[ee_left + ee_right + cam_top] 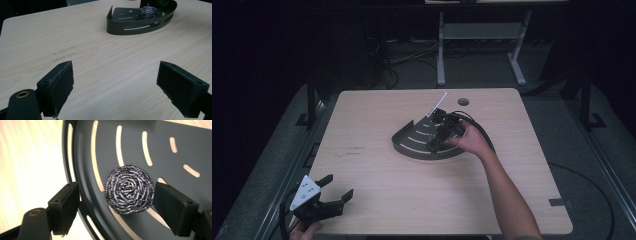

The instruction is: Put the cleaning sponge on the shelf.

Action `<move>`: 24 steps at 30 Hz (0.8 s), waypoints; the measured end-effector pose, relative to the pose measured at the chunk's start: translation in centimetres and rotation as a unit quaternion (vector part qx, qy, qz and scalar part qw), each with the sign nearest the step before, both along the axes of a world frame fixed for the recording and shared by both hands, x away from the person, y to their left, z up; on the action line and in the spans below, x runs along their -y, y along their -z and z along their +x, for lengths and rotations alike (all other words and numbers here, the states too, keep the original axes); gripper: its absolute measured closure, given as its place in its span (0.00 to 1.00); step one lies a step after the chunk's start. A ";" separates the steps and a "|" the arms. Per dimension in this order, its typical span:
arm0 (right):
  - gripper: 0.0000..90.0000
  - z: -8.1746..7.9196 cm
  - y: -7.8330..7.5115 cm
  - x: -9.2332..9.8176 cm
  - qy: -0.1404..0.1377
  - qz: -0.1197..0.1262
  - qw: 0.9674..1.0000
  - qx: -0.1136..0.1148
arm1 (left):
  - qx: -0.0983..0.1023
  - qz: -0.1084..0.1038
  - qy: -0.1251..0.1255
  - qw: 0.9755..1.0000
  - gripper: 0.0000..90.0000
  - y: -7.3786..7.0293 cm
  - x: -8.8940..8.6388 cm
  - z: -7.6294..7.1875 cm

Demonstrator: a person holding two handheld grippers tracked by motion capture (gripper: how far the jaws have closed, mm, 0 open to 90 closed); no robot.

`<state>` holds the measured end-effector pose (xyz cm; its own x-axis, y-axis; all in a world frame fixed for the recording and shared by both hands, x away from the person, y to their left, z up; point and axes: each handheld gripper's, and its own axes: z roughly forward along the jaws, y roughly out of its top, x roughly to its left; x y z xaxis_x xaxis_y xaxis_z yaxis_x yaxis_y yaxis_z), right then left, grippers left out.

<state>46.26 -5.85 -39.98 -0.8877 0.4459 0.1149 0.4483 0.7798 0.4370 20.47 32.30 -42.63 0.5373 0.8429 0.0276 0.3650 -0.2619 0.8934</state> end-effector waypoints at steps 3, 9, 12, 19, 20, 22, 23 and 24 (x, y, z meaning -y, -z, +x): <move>0.24 -0.4 -0.3 -0.1 -0.003 0.004 1.000 0.001 | -0.001 0.000 0.000 1.000 0.15 0.0 0.0 0.0; 0.24 -0.8 -0.8 0.1 -0.007 0.003 1.000 0.003 | 0.000 0.001 0.002 1.000 0.15 0.0 0.2 0.0; 0.24 -1.0 -0.9 0.3 -0.008 0.002 1.000 0.003 | 0.000 0.000 0.002 1.000 0.15 0.0 0.1 0.0; 0.24 -1.6 -0.8 0.8 -0.008 0.005 1.000 0.004 | 0.000 0.000 0.002 1.000 0.15 0.0 0.1 0.0; 0.24 -1.8 -0.8 0.9 -0.009 0.004 1.000 0.003 | 0.000 0.000 0.003 1.000 0.15 0.0 0.2 0.0; 0.24 -2.0 -0.8 1.0 -0.010 0.003 1.000 0.005 | -0.001 0.002 0.003 1.000 0.15 0.0 0.2 0.0; 0.24 -2.1 -0.8 1.1 -0.011 0.004 1.000 0.007 | 0.000 0.002 0.003 1.000 0.15 0.0 0.2 0.0; 0.24 -2.3 -0.9 1.1 -0.013 0.006 1.000 0.009 | -0.001 0.002 0.003 1.000 0.15 0.0 0.2 0.0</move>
<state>43.99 -6.98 -39.12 -0.9011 0.4208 0.1049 0.4198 0.7856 0.4545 20.47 32.07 -42.63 0.5425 0.8395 0.0305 0.3646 -0.2679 0.8918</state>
